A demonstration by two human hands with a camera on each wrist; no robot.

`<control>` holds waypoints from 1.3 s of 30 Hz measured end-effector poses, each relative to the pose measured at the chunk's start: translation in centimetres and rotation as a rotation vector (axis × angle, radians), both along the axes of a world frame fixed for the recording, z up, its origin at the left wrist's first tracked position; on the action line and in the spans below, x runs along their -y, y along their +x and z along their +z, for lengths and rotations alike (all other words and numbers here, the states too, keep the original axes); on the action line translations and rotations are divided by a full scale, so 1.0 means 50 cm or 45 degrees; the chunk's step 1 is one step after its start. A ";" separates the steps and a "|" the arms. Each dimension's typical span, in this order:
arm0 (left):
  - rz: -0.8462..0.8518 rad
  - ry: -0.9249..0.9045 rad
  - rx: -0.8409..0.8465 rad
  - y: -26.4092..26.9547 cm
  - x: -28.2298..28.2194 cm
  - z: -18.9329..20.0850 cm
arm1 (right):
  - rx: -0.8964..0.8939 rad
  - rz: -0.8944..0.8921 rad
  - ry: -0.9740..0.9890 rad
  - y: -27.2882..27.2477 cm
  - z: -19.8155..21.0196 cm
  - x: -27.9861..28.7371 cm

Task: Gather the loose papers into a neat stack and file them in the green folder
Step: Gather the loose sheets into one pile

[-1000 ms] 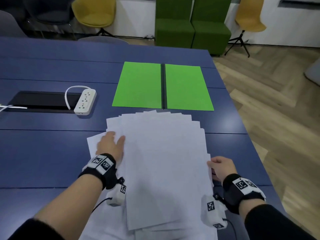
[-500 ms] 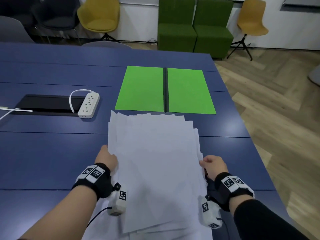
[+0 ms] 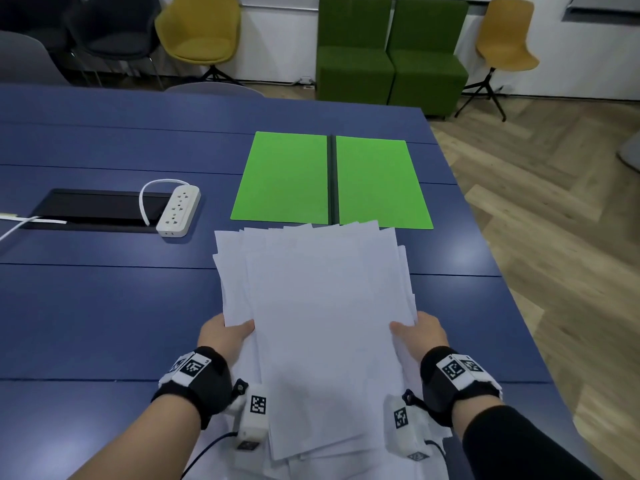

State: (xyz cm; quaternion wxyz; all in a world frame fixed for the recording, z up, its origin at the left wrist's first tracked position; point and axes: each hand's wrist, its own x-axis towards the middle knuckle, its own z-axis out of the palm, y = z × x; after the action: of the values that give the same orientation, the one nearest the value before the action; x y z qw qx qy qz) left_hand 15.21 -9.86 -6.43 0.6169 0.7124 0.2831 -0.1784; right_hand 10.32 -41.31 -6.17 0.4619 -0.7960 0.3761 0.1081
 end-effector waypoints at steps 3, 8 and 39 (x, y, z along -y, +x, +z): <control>0.044 -0.137 -0.035 -0.004 -0.009 0.006 | 0.028 -0.005 0.157 -0.004 0.010 0.020; -0.066 0.019 -0.072 -0.010 -0.025 0.007 | 0.145 -0.114 0.067 -0.034 -0.001 0.025; -0.456 0.629 0.395 -0.035 -0.099 0.064 | 0.220 -0.128 -0.037 -0.044 -0.033 0.063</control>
State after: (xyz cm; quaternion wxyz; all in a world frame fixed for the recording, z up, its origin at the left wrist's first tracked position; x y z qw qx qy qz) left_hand 13.46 -4.90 -3.23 0.4204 0.8973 0.0909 -0.0995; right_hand 8.10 -44.44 -7.80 0.4859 -0.7891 0.3758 0.0104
